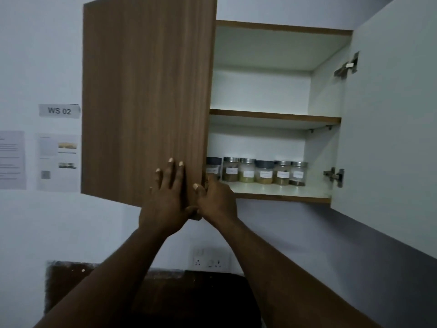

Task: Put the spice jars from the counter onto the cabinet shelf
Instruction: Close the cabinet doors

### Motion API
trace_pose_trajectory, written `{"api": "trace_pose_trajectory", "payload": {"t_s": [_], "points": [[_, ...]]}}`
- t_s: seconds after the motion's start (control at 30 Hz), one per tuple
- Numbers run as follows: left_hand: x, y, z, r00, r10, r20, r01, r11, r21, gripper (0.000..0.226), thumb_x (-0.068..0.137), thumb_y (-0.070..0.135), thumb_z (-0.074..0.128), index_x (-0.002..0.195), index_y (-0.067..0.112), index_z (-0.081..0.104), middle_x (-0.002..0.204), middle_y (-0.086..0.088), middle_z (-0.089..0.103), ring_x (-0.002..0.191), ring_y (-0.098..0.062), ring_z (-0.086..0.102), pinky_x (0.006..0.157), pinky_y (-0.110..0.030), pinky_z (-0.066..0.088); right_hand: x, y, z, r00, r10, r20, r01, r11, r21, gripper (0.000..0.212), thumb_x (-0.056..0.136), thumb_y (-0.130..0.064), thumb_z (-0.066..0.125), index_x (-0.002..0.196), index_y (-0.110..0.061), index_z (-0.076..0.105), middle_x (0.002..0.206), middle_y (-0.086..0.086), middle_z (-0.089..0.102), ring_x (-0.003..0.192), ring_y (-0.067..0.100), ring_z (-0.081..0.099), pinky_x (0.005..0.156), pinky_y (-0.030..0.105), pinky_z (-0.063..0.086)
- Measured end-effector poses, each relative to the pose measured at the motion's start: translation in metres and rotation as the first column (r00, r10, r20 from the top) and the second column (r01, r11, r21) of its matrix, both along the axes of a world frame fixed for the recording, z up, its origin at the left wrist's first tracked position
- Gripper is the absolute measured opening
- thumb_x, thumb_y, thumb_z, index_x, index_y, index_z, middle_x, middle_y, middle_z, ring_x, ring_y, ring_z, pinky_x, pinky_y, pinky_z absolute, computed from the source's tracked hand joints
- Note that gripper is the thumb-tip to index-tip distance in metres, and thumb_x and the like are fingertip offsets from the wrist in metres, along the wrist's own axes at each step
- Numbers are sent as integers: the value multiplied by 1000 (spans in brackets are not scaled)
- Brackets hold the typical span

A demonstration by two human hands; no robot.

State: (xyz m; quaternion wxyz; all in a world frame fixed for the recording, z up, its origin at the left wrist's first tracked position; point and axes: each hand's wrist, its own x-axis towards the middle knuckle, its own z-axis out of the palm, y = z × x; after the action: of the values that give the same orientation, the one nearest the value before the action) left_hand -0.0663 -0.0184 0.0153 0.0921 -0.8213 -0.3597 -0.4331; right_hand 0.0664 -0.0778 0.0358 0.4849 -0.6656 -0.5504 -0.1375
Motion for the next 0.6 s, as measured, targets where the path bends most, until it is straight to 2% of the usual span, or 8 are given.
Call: {"api": "trace_pose_trajectory", "payload": {"t_s": [0.1, 0.17, 0.3, 0.37, 0.5, 0.6], "points": [[17, 16, 15, 997, 59, -41, -57, 998, 39, 132, 73, 73, 70, 155, 32, -26, 166, -4, -24, 153, -39, -9, 117, -63, 20, 19, 12, 4, 999, 33, 8, -33, 999, -12, 30, 101, -45, 52, 124, -25, 58, 105, 0, 71, 83, 22, 71, 76, 42, 61], [29, 23, 19, 993, 94, -67, -92, 995, 42, 136, 71, 72, 72, 155, 30, -26, 165, -6, -26, 152, -41, -9, 116, -64, 19, 30, 19, 4, 1000, 15, 23, -15, 1000, -8, 30, 102, -44, 52, 123, -24, 59, 103, 1, 71, 84, 22, 70, 74, 38, 59], [50, 32, 18, 987, 144, -78, -141, 989, 47, 138, 70, 71, 74, 156, 26, -25, 165, -10, -25, 152, -44, -9, 116, -64, 18, 46, 31, 3, 1000, -7, 5, 7, 1000, -5, 30, 102, -42, 54, 120, -21, 64, 103, 1, 71, 86, 20, 65, 65, 29, 43], [60, 39, 17, 983, 166, -81, -162, 985, 56, 134, 74, 68, 72, 156, 24, -24, 165, -13, -25, 151, -47, -7, 116, -65, 18, 54, 39, 4, 1000, -1, -6, 1, 1000, -29, 29, 100, -42, 59, 120, -21, 65, 103, 0, 71, 89, 22, 67, 65, 28, 39], [77, 51, 18, 983, 167, -76, -163, 985, 46, 118, 86, 61, 65, 157, 23, -21, 164, -14, -26, 150, -49, -11, 116, -69, 17, 63, 54, 2, 996, -64, 58, 66, 997, -34, 35, 94, -41, 68, 123, -20, 64, 112, 2, 70, 100, 25, 67, 75, 32, 49], [86, 60, 18, 986, 158, -59, -156, 987, 49, 106, 92, 60, 55, 158, 24, -20, 164, -13, -27, 150, -49, -12, 114, -72, 18, 66, 63, -2, 974, -161, 160, 158, 987, 35, 51, 92, -41, 69, 135, -18, 53, 129, 6, 62, 112, 27, 62, 85, 42, 56]]}}
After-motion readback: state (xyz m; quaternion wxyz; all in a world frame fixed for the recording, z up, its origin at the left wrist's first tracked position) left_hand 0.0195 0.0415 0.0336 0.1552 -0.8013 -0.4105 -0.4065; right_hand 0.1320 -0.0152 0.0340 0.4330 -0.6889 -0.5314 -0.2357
